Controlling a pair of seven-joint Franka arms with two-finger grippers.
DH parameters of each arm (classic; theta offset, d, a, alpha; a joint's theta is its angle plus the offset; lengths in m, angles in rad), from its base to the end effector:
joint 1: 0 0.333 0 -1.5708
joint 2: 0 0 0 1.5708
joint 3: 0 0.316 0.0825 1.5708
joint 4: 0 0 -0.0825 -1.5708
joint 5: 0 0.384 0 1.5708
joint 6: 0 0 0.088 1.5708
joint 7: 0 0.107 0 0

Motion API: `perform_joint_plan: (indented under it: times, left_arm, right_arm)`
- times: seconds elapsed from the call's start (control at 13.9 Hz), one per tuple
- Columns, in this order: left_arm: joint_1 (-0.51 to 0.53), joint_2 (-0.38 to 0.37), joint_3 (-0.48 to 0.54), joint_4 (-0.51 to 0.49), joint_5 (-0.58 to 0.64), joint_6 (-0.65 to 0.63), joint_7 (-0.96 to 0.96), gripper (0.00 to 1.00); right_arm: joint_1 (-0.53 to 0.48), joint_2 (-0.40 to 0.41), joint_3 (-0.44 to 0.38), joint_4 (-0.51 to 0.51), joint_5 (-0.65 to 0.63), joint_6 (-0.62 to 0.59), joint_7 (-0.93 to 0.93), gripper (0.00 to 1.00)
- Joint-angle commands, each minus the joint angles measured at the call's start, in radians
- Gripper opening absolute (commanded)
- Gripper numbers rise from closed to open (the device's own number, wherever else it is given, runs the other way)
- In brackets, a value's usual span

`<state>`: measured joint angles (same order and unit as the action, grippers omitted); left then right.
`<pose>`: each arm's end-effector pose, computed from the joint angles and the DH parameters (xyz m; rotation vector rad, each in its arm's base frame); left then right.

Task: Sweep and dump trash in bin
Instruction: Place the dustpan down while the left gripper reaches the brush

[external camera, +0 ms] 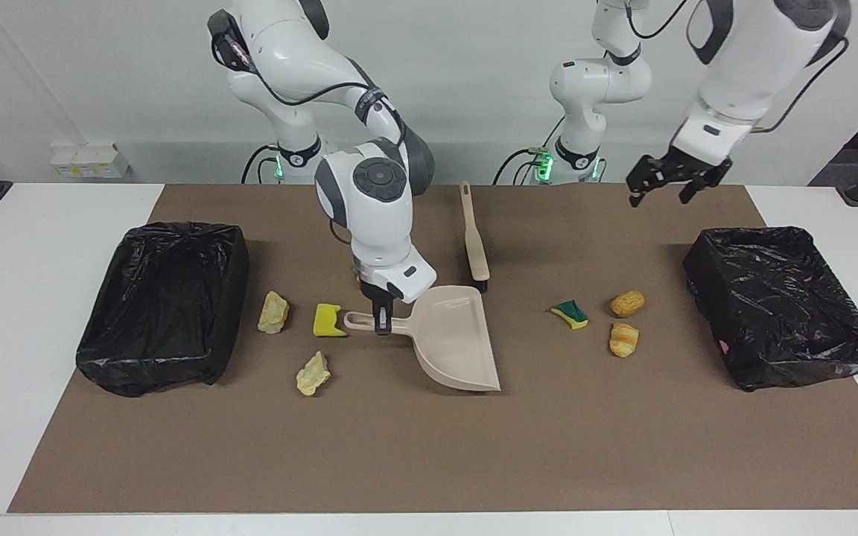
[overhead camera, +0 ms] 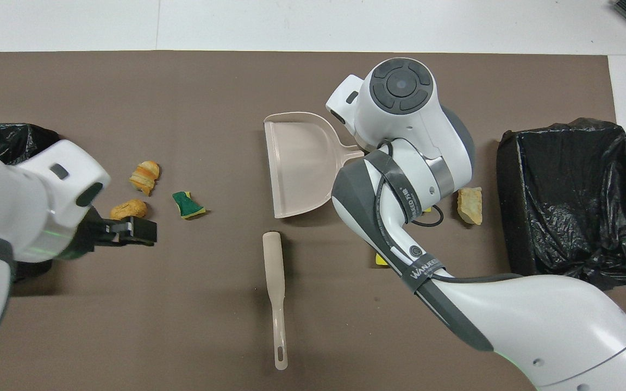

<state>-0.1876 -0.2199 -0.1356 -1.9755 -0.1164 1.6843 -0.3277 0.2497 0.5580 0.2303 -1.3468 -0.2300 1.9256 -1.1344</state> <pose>0.4547 -0.1694 0.5562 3.0798 0.0404 -0.1485 0.6579 0.2862 0.4121 2.0569 2.2369 0.0039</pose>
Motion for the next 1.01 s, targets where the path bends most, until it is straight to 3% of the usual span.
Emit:
perform_joint_plan:
  times: [0.0,0.22,0.36,0.43,0.72,0.94]
  left_arm:
    - [-0.163,-0.105,0.019,-0.207,-0.031,0.151,-0.179,1.00]
    - [-0.362,-0.089,0.019,-0.331,-0.031,0.329,-0.318,1.00]
    - [-0.453,-0.015,0.019,-0.378,-0.029,0.428,-0.341,1.00]
    - [-0.476,0.040,0.021,-0.376,-0.028,0.451,-0.340,1.00]
    - [-0.522,0.131,0.019,-0.378,-0.020,0.521,-0.337,1.00]
    - [-0.527,0.149,0.019,-0.379,-0.019,0.542,-0.330,1.00]
  right_arm:
    - [-0.006,0.045,0.012,0.064,-0.029,-0.020,-0.063,0.00]
    - [-0.018,0.046,0.011,0.055,-0.031,-0.008,-0.089,0.00]
    - [-0.033,0.045,0.011,0.046,-0.041,0.019,-0.123,0.00]
    - [-0.032,0.045,0.011,0.044,-0.043,0.021,-0.123,0.00]
    - [-0.036,0.043,0.011,0.037,-0.043,0.026,-0.128,0.00]
    - [-0.033,0.042,0.011,0.034,-0.040,0.024,-0.131,0.00]
